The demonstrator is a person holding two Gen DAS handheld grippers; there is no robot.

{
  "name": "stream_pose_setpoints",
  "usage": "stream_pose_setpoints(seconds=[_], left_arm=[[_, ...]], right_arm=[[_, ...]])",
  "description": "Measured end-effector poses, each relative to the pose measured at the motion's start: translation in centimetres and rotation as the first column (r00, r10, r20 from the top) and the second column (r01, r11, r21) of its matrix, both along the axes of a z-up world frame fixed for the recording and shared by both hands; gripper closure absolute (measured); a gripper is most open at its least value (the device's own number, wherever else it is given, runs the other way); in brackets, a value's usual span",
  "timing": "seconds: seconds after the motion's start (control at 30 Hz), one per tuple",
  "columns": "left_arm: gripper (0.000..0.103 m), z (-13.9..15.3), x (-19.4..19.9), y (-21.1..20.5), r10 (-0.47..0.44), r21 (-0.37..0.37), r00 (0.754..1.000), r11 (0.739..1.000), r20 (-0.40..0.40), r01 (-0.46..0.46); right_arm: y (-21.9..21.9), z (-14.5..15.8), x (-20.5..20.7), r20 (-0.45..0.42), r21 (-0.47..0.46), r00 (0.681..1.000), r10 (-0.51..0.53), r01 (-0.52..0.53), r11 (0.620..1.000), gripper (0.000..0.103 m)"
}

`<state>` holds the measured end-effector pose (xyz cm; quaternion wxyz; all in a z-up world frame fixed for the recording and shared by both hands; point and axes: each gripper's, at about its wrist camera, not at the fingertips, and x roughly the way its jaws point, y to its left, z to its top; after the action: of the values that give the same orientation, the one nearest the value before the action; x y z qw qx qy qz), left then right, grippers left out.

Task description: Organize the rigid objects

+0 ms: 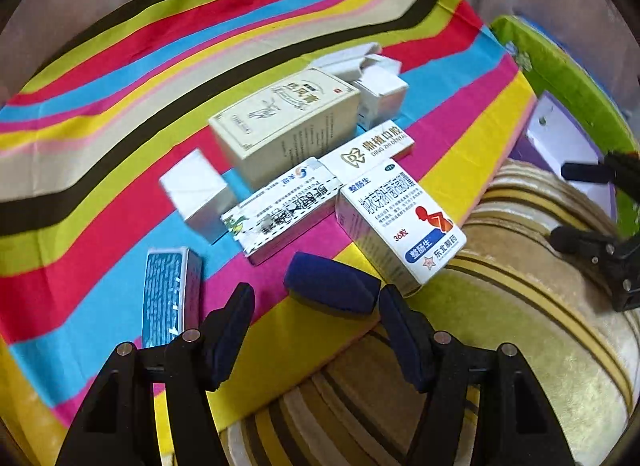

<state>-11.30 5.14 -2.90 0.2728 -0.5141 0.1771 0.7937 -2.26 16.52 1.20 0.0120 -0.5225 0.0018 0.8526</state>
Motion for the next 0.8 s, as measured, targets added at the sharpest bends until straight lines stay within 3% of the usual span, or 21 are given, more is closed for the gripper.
stream_pose_setpoints(seconds=[0.23, 0.33, 0.5, 0.8], left_arm=[[0.038, -0.3, -0.2, -0.4, -0.033, 0.020, 0.999, 0.999, 0.010, 0.033], [0.050, -0.5, -0.1, -0.2, -0.057, 0.017, 0.998, 0.998, 0.019, 0.057], [0.050, -0.4, 0.2, -0.8, -0.062, 0.030, 0.998, 0.998, 0.016, 0.061], [0.051, 0.9, 0.5, -3.8, 0.103, 0.072, 0.995, 0.992, -0.007, -0.102]], right_arm=[[-1.7, -0.3, -1.4, 0.017, 0.020, 0.999, 0.038, -0.038, 0.999, 0.015], [-2.6, -0.4, -2.2, 0.025, 0.026, 0.998, 0.062, -0.062, 0.998, 0.015], [-4.6, -0.4, -3.3, 0.036, 0.035, 0.993, 0.117, -0.118, 0.992, 0.015], [-8.6, -0.9, -5.2, 0.057, 0.019, 0.979, 0.197, -0.199, 0.980, 0.015]])
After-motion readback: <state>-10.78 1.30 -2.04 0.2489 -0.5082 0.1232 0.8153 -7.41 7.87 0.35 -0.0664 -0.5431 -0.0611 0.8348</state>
